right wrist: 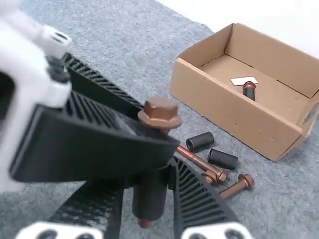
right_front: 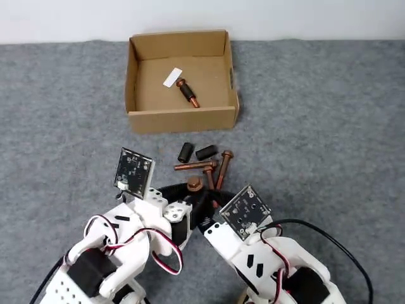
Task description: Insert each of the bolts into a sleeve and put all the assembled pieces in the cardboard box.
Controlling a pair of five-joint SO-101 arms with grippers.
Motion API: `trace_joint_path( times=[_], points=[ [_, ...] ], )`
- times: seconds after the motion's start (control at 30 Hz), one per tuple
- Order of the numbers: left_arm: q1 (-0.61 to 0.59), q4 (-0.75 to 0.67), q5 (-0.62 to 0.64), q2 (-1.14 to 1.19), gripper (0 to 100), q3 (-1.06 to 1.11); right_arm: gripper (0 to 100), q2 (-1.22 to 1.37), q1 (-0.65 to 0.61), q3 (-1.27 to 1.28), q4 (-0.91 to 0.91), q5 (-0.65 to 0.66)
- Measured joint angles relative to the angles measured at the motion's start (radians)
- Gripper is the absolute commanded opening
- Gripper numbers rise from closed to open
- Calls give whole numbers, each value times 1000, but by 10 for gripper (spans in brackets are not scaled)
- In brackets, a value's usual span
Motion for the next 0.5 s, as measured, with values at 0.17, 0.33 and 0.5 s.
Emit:
trace_joint_path(
  times=[0.17,0.33,0.5],
  points=[
    [-14,64,-12,-2,294,-3,8,-2,5,0,2,0],
    [-37,120,-11,-2,294,-34,8,-2,5,0,2,0],
    [-68,140,-34,8,294,-133,8,-3,-5,-2,2,0]
  ],
)
